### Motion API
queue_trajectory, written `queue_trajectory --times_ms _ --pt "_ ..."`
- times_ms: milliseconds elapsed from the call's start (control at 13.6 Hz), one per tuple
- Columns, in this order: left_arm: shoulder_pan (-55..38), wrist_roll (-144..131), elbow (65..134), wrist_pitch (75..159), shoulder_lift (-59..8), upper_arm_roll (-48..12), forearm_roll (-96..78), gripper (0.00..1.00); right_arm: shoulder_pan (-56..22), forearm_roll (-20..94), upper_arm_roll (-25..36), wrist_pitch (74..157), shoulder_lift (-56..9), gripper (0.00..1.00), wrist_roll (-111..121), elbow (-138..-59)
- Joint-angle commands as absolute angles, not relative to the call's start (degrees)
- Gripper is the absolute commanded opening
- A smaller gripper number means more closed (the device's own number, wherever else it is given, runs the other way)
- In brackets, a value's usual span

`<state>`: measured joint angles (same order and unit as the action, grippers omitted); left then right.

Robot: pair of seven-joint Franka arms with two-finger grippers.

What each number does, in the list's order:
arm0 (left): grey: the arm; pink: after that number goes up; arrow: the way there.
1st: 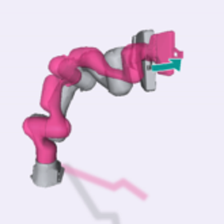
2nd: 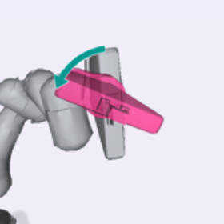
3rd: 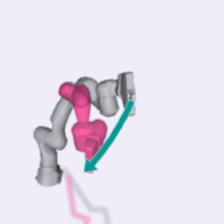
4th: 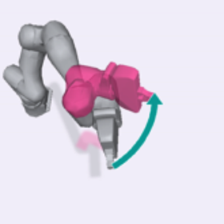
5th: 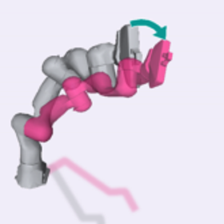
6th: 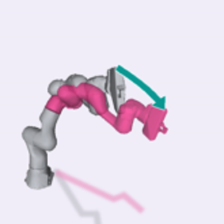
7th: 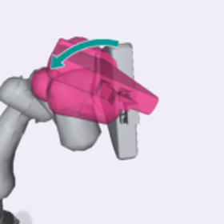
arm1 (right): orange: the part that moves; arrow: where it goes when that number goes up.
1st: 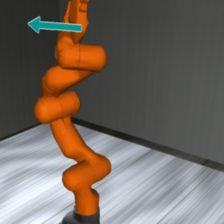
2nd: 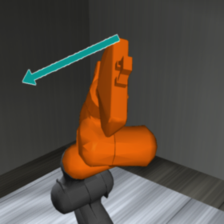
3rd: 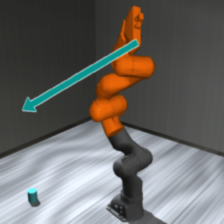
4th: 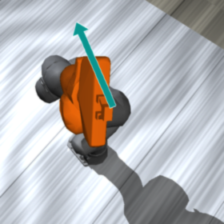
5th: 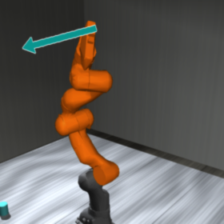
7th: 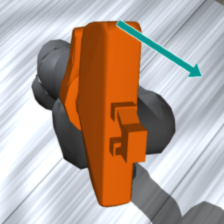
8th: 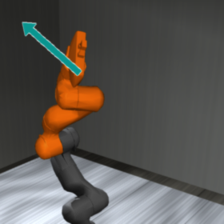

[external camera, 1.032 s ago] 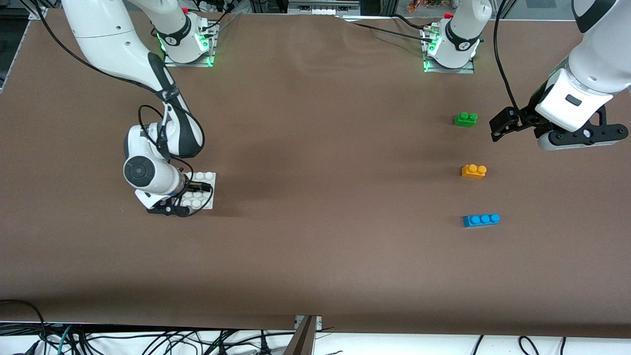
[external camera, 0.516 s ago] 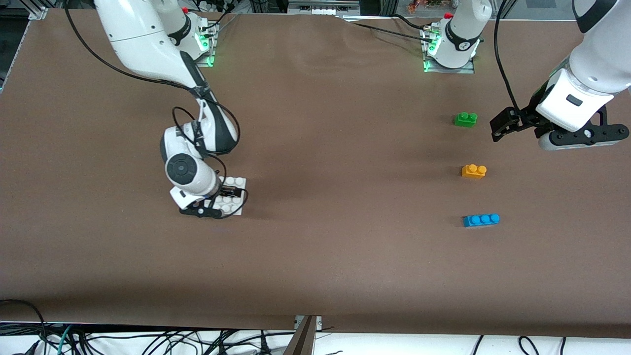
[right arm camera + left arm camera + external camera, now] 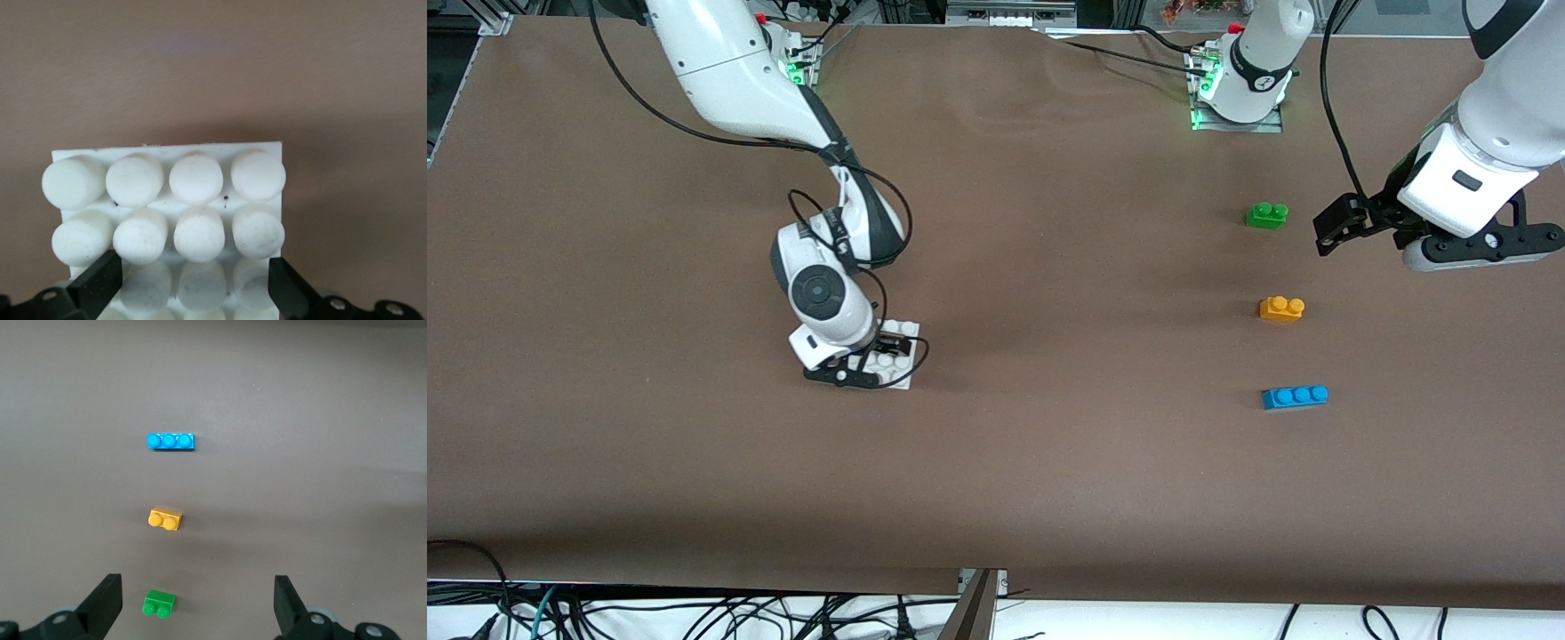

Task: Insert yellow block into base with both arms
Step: 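Slide the white base plate with the right gripper toward the table middle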

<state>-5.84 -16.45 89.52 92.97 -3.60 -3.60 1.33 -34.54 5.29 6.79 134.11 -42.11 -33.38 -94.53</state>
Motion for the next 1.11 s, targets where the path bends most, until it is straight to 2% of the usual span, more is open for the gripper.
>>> queue_trajectory --times_ms 0,369,1032 --pt "-5.71 -16.61 88.42 91.67 -3.43 -3.87 2.02 1.0 -37.08 6.59 6.16 134.82 -44.56 1.0 -36.03 -91.76" --pt "-5.71 -16.61 88.42 91.67 -3.43 -3.87 2.02 1.0 -37.79 6.42 2.82 134.82 -45.35 1.0 -39.11 -89.48" --pt "-5.71 -16.61 88.42 91.67 -3.43 -3.78 2.02 1.0 -42.01 6.42 2.64 134.82 -47.2 1.0 -42.01 -84.64"
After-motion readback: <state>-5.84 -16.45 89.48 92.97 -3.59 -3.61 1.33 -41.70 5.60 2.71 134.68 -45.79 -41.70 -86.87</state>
